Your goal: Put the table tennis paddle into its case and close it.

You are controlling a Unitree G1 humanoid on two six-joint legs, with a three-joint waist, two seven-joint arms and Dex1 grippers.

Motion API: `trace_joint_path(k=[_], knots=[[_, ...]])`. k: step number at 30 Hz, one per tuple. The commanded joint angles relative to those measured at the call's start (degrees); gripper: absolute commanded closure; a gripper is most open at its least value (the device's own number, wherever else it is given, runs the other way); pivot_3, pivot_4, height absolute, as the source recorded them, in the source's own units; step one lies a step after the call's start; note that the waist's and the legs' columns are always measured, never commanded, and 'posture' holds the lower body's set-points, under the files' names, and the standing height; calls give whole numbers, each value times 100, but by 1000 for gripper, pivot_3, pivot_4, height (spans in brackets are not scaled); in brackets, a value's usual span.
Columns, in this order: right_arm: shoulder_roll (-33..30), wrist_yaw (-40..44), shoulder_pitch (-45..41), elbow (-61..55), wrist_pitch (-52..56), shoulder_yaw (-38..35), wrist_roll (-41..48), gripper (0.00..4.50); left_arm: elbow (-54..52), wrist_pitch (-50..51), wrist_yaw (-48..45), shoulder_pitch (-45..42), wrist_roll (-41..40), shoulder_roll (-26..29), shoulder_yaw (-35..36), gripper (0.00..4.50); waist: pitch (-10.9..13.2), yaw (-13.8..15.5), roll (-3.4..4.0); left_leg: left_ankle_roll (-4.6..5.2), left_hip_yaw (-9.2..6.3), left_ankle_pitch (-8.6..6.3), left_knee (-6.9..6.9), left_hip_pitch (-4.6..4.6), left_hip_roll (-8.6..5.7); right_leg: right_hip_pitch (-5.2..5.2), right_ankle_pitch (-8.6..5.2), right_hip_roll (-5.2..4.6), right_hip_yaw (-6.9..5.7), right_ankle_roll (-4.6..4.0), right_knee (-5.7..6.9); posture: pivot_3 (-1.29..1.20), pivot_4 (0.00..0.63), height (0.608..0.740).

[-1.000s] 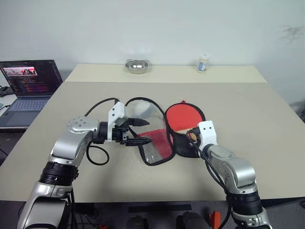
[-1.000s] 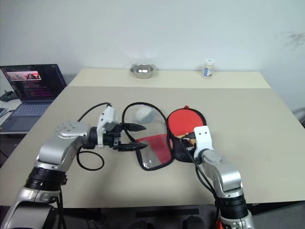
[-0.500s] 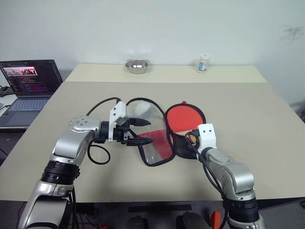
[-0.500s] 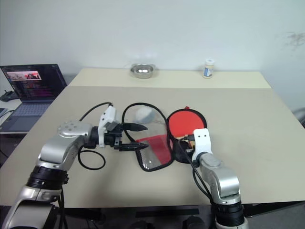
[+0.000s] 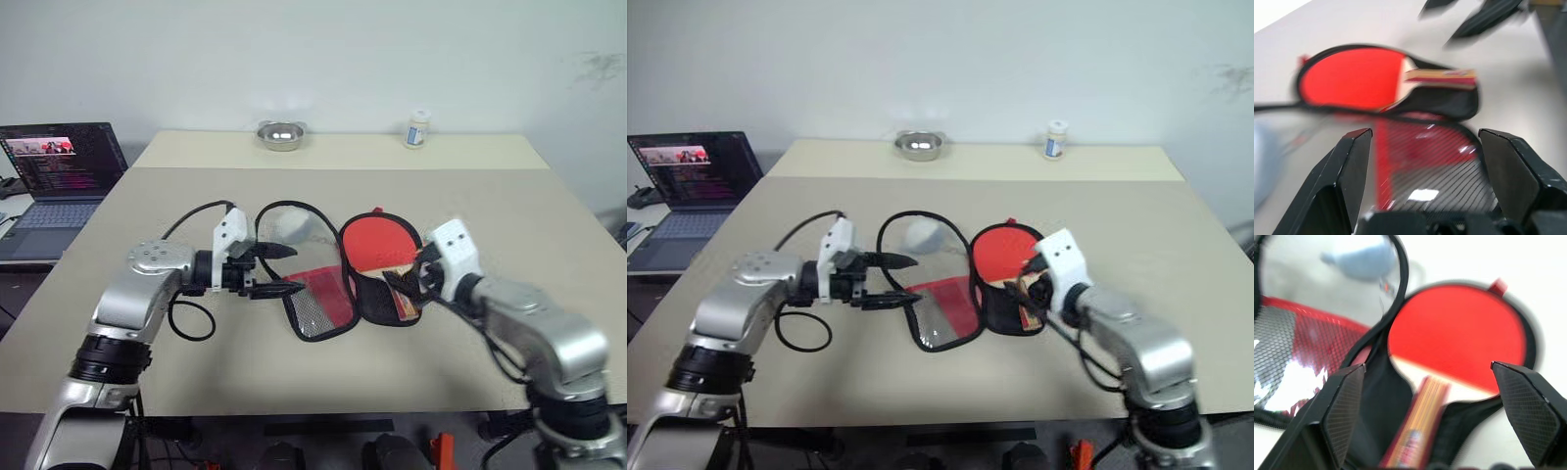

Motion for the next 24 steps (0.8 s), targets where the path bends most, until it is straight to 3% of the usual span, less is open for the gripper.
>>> trace_joint_path(k=[1, 4, 7, 11, 15, 24], knots=[[-441, 921, -284, -405, 267, -854, 1163, 26, -256, 46, 51, 217, -55, 348, 375, 705, 2, -11, 0, 0, 0, 0, 1, 0, 3, 0, 0, 0, 0, 0, 1, 0, 150, 740], [-1059, 1534, -293, -523, 470, -1469, 2021, 26, 2, -75, -30, 486, 123, 650, 413, 705, 2, -3, 0, 0, 0, 0, -5, 2, 3, 1, -1, -4, 0, -1, -2, 0, 150, 740], [-1559, 1818, -68, -653, 451, -1834, 2532, 0, 719, -663, -201, 557, 620, 1024, 220, 1313, 3, 10, -2, 0, -3, 0, -4, 2, 1, 2, -2, -9, -4, -5, -4, 0, 150, 740], [-1923, 1869, 214, -743, 244, -2026, 2882, 0, 1691, -1287, -313, 318, 1155, 1223, -17, 2809, 4, 16, -6, 0, -3, 0, -1, 3, 0, 4, -3, -15, -5, -6, -3, 0, 150, 740], [-2091, 1798, 462, -848, -99, -1994, 2931, 0, 2259, -1403, -385, -117, 1232, 858, -179, 4311, 5, 35, -11, 1, -1, -1, 1, 0, -2, 5, -2, -19, -5, -6, -6, 0, 150, 740], [-2398, 1706, 770, -845, -683, -1893, 2874, 0, 2822, -1083, -664, -1107, 983, -622, -519, 4461, 6, 152, -18, 4, -4, -3, 8, -14, -7, 4, -1, -9, -9, -3, -15, 0, 150, 740]])
